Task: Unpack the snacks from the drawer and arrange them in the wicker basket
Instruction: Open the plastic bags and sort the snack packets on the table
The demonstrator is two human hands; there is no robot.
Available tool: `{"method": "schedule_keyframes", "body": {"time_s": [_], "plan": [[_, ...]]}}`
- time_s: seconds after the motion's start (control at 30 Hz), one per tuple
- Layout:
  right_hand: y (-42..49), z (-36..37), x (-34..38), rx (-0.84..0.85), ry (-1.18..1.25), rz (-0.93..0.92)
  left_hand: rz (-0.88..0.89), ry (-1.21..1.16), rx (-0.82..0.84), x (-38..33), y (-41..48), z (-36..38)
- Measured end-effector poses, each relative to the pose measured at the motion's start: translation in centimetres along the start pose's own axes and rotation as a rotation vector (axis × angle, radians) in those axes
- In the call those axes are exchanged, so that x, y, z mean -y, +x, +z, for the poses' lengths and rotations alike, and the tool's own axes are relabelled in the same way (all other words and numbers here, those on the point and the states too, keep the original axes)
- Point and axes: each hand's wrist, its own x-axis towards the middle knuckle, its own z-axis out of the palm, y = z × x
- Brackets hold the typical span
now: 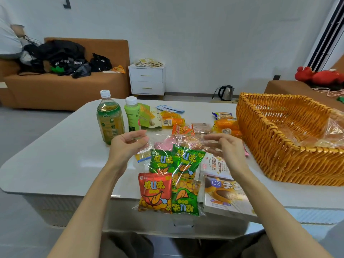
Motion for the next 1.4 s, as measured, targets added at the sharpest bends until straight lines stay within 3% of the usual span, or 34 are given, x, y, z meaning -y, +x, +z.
{"method": "schedule_keyframes", "body": {"time_s": [0.1, 0.23, 0.4, 0.57, 0.97, 1.13, 1.3, 1.4], "plan": [[0.0, -0.2, 0.8, 0.076, 0.091, 0.127, 0.036, 0.019, -0.014, -0.2, -0.3, 0.3], [-0.2, 1.3, 0.4, 0.164, -0.099, 0.21, 0.088, 0.059, -0.023, -0.2, -0.6, 0.8], [-0.4, 1.1, 1.2, 0.255, 0.041, 0.284, 0.11, 0.055, 0.01, -0.6, -0.6, 0.9], [0.1, 1.0, 0.7, 0.27, -0.017, 0.284, 0.097, 0.033, 0.046, -0.6, -0.6, 0.8], [0.1, -0.2, 0.8, 0.39, 0.1, 0.345, 0.066, -0.035, 0.049, -0.2, 0.0, 0.6], [0.3, -0.6, 0.1, 0.451, -0.055, 0.217, 0.045, -0.018, 0.069, -0.4, 0.3, 0.3], [0.3, -1.0, 0.7, 0.538, -0.019, 0.207, 0.012, -0.058, 0.105, -0.6, 0.4, -0.2], [0.3, -0.7, 0.5, 0.592, -0.008, 0.22, -0.024, -0.179, 0.04, -0.7, 0.4, -0.1]]}}
